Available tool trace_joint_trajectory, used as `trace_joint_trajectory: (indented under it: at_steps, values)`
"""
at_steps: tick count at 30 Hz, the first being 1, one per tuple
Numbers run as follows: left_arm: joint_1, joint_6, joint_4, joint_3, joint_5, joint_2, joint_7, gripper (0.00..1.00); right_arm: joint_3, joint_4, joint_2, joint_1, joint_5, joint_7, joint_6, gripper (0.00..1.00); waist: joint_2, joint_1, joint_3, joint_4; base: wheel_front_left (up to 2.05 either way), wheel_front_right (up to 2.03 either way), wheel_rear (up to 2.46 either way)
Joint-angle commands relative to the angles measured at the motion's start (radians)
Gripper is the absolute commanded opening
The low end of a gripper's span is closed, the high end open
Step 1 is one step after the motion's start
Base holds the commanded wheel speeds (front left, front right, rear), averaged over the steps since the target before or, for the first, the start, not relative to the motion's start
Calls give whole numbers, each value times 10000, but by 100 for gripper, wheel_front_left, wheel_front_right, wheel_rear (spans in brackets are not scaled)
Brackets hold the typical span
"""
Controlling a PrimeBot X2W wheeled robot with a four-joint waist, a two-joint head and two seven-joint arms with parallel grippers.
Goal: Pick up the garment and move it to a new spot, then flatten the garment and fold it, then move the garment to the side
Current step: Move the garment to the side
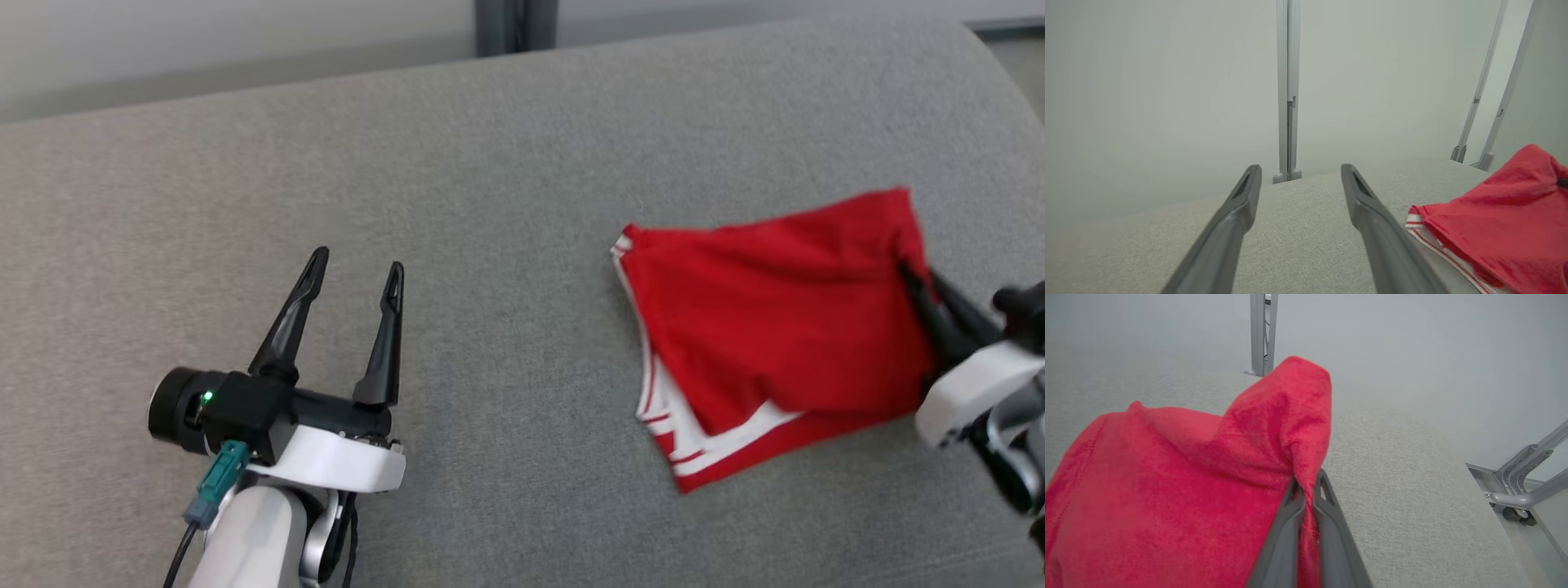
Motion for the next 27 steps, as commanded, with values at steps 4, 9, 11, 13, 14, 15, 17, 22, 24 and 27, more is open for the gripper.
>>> trace_joint_trajectory:
  at_steps: [4,9,11,13,14,15,17,22,24,27]
  values:
    - [-634,-181,-210,-263,289,206,40,100,-493,893,-499,-1260,367,-229,-2,0,0,0,1077,-596,0,0,0]
    - [-1117,-342,-702,-521,410,332,332,100,-1237,2043,-930,-2462,754,-362,-3,0,0,0,1878,-587,0,0,0]
    - [-1284,-416,-920,-635,482,415,475,100,-1617,2545,-1115,-2836,899,-423,-2,0,0,0,2147,-495,0,0,0]
    - [-1354,-443,-1045,-674,528,482,532,100,-1818,2799,-1222,-3039,952,-441,-2,0,0,0,2267,-466,0,0,0]
    - [-1443,-476,-1157,-702,548,528,584,100,-1949,3007,-1293,-3188,1022,-446,-2,0,0,0,2402,-430,0,0,0]
    - [-1520,-512,-1272,-736,592,584,660,100,-2120,3208,-1372,-3316,1100,-464,-2,0,0,0,2507,-395,0,0,0]
    - [-1597,-536,-1490,-824,619,629,827,100,-2282,3609,-1560,-3454,1002,-482,-2,0,0,0,2713,-309,0,0,0]
    - [-1806,-559,-1993,-908,700,782,1112,100,-2768,3781,-1676,-3821,603,-490,-2,79,0,0,3152,-289,0,0,0]
    - [-1851,-548,-2107,-956,751,800,1184,100,-2989,3863,-1623,-3897,381,-490,-2,100,0,0,3247,-342,0,0,0]
    - [-1782,-478,-2111,-902,654,821,1255,100,-3208,3725,-1319,-3859,91,-490,-2,100,0,0,3287,-521,0,0,0]
